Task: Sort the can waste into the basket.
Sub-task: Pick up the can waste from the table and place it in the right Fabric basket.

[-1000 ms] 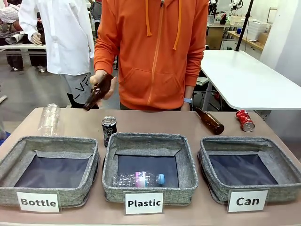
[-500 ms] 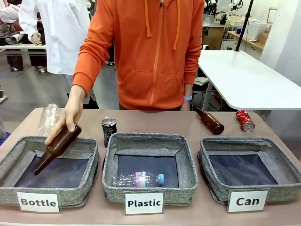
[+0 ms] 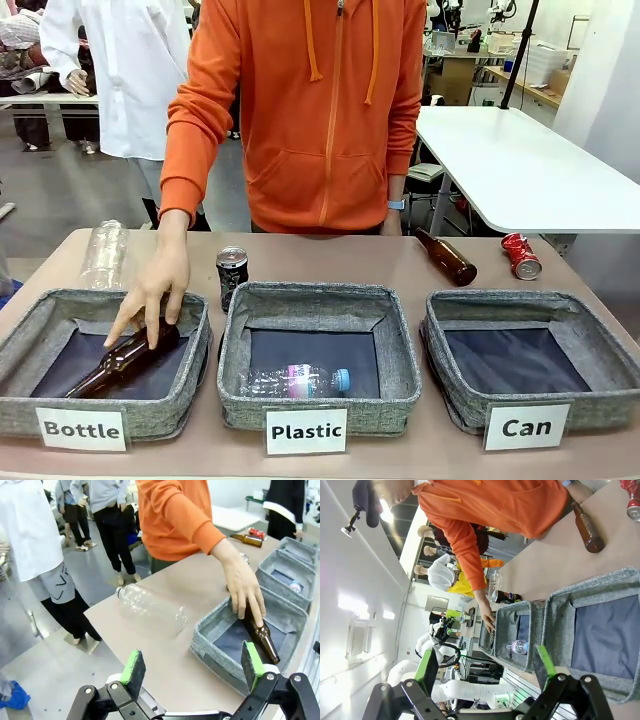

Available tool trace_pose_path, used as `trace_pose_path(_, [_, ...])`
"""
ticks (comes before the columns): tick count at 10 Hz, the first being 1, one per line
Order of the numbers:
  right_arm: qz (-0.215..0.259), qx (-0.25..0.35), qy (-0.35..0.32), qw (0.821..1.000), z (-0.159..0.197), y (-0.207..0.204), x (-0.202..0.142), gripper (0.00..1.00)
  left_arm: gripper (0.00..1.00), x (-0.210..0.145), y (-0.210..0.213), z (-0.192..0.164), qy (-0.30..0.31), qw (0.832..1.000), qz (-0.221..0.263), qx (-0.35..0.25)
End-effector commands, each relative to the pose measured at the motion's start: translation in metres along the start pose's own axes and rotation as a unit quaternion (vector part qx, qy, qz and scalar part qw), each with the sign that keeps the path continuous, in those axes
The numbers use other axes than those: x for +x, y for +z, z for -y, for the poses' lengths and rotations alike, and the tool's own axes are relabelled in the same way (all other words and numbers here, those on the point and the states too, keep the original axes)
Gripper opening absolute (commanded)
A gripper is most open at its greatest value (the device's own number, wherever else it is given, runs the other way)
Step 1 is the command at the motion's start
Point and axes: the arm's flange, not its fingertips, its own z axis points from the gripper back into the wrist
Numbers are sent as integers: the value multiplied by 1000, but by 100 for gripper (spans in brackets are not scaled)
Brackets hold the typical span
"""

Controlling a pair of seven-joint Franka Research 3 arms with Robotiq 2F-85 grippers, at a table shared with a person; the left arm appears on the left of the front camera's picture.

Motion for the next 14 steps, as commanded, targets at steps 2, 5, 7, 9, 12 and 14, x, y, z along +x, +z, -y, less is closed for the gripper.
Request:
trace_pose_path(2, [9,13,13,1000,-1,-1,3,100,100,6,-27,0,-16,1000,21,-16])
trace_pose_path(5, [9,13,13,1000,-1,-1,3,100,100,71,-108,-3,-85,992,-67,-61])
trace_pose_path(7, [9,13,13,1000,-1,-1,3,100,100,105,-194,-3,-168,972,-111,-122])
trace_pose_path(9, [9,13,13,1000,-1,-1,3,100,100,113,-280,4,-263,938,-164,-156])
trace_pose_path(12, [9,13,13,1000,-1,-1,3,100,100,101,-399,33,-349,891,-192,-219])
trace_pose_path(14, [9,13,13,1000,-1,-1,3,100,100,101,-448,60,-294,869,-236,-319])
